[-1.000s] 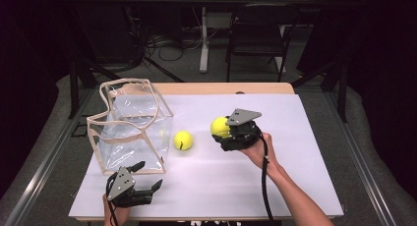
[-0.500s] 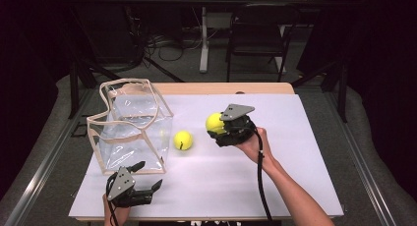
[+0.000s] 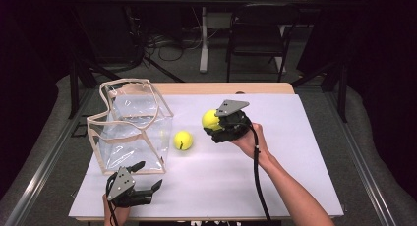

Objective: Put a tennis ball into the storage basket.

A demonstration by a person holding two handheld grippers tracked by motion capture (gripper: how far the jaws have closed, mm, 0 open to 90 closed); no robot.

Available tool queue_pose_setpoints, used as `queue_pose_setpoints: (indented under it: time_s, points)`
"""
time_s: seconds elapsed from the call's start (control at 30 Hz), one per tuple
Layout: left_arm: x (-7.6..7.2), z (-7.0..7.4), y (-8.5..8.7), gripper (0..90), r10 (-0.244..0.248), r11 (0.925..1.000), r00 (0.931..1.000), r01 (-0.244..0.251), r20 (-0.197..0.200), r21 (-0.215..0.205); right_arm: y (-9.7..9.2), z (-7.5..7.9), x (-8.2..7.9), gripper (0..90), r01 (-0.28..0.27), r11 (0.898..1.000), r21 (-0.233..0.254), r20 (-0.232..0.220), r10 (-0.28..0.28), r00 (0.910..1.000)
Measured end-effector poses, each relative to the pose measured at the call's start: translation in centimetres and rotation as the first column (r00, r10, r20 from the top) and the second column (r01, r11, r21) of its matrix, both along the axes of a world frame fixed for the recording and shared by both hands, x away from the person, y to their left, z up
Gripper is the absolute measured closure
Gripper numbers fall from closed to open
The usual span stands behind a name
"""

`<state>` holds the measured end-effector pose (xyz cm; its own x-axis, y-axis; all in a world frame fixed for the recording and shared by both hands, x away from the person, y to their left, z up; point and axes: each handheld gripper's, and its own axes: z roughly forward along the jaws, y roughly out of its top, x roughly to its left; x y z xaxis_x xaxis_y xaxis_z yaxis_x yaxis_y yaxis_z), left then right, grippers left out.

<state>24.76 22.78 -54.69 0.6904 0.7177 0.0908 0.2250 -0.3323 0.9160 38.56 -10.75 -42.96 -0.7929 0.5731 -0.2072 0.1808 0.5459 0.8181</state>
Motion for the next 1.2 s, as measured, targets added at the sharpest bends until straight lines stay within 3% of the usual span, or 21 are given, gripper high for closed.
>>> queue_pose_setpoints:
  time_s: [1.2]
  points:
    - [0.0, 0.0, 0.0, 15.9, 0.0, 1.0, 1.0, 0.0, 0.002, -0.003, 3.1, 1.9, 2.0, 26.1, -0.035, 0.999, -0.014, -0.005, 0.035, 0.9994]
